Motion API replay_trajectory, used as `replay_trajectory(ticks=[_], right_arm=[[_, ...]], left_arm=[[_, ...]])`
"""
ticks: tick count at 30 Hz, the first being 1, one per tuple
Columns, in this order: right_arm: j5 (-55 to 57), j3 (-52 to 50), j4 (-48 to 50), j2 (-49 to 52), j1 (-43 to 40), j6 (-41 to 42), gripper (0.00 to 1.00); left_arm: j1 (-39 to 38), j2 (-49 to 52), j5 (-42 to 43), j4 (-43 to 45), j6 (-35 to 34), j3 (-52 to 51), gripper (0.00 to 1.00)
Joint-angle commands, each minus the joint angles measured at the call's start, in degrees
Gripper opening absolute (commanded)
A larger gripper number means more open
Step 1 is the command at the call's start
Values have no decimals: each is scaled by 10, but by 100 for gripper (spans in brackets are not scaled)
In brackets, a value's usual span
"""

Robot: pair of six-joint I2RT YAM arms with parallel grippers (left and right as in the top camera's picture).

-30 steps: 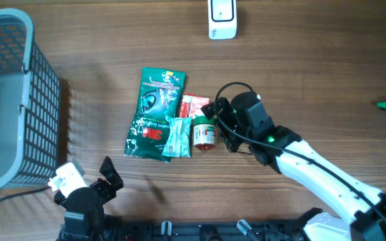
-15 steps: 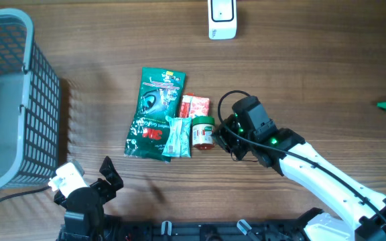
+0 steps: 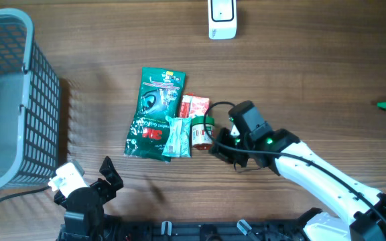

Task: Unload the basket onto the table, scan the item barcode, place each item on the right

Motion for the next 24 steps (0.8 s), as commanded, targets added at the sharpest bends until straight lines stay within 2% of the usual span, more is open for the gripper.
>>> replay_trajectory(ticks=[1,4,8,15,24], right_arm=[[28,-4,3,7,40,8,4],[96,-4,3,9,57,41,4],[123,-4,14,32,62,66,4],[118,-4,126,140,62,107,4],[166,-4,98,119,49,113,4]], left_arm=[[3,-4,-7,1,-6,-3,100],[3,-4,-7,1,-6,-3,100],[3,-4,-7,1,-6,-3,100],[3,-4,-7,1,-6,-3,100],[3,-4,-7,1,-6,-3,100]])
